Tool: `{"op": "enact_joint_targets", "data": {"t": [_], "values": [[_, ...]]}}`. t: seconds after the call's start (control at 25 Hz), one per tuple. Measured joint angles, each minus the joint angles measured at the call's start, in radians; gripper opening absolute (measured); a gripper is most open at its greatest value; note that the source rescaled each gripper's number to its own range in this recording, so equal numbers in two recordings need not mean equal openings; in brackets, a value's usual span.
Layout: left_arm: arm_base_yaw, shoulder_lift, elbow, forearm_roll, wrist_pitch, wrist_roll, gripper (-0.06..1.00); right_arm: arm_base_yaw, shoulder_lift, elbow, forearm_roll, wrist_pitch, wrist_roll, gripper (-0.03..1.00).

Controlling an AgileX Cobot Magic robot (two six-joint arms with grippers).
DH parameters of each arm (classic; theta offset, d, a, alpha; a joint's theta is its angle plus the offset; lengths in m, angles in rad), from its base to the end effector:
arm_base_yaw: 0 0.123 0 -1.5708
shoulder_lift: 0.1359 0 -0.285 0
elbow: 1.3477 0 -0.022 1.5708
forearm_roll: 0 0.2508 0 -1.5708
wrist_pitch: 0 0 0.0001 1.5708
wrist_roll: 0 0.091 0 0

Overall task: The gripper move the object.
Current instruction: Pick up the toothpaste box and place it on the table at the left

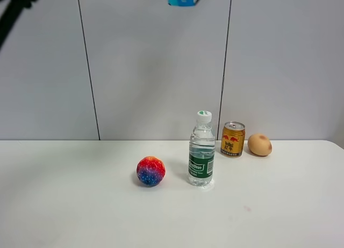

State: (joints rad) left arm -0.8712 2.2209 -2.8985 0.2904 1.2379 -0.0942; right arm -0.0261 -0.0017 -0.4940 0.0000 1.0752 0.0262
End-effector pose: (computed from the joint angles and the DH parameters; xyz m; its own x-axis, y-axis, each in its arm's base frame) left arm 0.3059 -0.3252 0.4750 -0.2838 0.3420 -0.8958 0.5813 0.8044 0.1229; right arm -0.0050 0.0001 0.2745 -0.4717 0.0385 -0.8809 0.0385 0.9990 0.0231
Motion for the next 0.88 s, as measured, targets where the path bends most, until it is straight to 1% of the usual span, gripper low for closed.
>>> {"op": "enact_joint_targets", "data": {"t": [0.08,0.2,0.32,0.44,0.6,0.88], "values": [[0.061,-0.030,0.000,0.001,0.000,0.001,0.01,0.000,0.000,0.000,0.000,0.000,0.000,1.00],[0.176,-0.052,0.006,-0.014,0.000,0.004,0.01,0.000,0.000,0.000,0.000,0.000,0.000,1.00],[0.303,-0.059,0.062,-0.073,0.000,0.005,0.01,0.000,0.000,0.000,0.000,0.000,0.000,1.00],[0.415,-0.059,0.174,-0.140,0.000,0.019,0.01,0.000,0.000,0.000,0.000,0.000,0.000,1.00],[0.502,-0.058,0.354,-0.186,0.001,0.020,0.01,0.000,0.000,0.000,0.000,0.000,0.000,1.00],[0.565,-0.058,0.636,-0.220,-0.003,0.005,0.01,0.000,0.000,0.000,0.000,0.000,0.000,1.00]]}}
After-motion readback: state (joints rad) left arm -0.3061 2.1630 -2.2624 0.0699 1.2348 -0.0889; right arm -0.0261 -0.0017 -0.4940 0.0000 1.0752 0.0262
